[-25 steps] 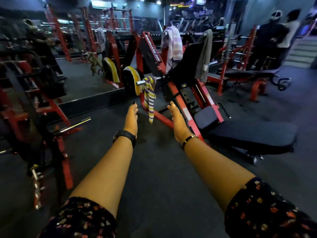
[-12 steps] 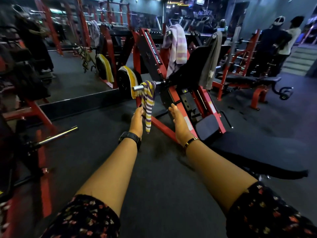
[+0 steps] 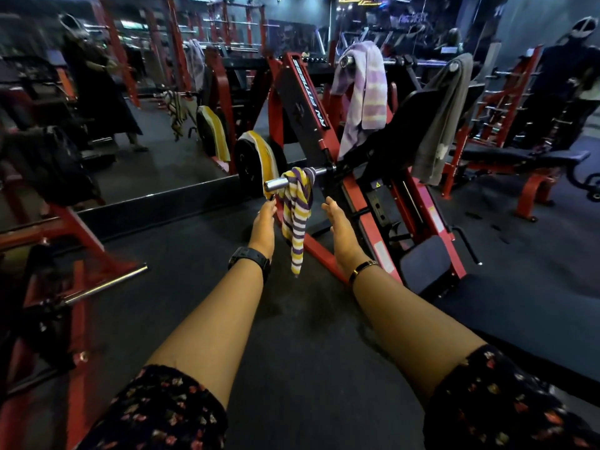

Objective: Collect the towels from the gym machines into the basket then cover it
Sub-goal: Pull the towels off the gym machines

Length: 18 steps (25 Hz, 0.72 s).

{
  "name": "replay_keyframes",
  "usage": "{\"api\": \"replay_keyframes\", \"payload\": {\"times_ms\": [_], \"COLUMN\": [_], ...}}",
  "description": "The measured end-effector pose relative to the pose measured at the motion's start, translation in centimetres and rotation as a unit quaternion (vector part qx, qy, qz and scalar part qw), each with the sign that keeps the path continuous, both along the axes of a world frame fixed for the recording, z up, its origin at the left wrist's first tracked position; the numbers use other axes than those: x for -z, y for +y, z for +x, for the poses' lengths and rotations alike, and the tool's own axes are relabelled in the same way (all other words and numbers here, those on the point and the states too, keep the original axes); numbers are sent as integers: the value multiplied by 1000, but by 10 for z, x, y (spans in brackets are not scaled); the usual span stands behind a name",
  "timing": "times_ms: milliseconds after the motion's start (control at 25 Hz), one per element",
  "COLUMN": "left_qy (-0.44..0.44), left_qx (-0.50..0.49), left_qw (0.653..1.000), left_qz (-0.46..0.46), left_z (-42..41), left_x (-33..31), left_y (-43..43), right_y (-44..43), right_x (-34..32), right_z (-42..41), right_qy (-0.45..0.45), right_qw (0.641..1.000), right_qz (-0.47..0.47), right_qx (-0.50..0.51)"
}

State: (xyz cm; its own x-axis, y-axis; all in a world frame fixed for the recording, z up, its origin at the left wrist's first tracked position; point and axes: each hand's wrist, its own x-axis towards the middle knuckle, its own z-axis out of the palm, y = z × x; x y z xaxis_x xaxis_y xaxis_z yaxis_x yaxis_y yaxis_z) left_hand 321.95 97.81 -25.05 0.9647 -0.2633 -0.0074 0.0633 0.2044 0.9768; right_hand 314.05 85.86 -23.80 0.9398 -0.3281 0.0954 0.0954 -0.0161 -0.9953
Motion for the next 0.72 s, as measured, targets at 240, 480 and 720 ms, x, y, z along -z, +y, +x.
{"api": "replay_keyframes", "payload": {"times_ms": [240, 480, 720], "left_qy": [15, 22, 29], "left_qx": [-15, -33, -52], "left_qw": [999, 999, 998], "left_qz": [30, 9, 36], "left_z": [113, 231, 337], "left_x": [13, -14, 4], "left_y": [-61, -157, -209], "right_y": [-56, -150, -211], "right_x": [2, 6, 48], "right_z": [106, 263, 397], "right_qy": [-6, 15, 64], "right_qw": [998, 995, 988], "right_qz": [48, 74, 91], "right_qx": [-46, -62, -104]}}
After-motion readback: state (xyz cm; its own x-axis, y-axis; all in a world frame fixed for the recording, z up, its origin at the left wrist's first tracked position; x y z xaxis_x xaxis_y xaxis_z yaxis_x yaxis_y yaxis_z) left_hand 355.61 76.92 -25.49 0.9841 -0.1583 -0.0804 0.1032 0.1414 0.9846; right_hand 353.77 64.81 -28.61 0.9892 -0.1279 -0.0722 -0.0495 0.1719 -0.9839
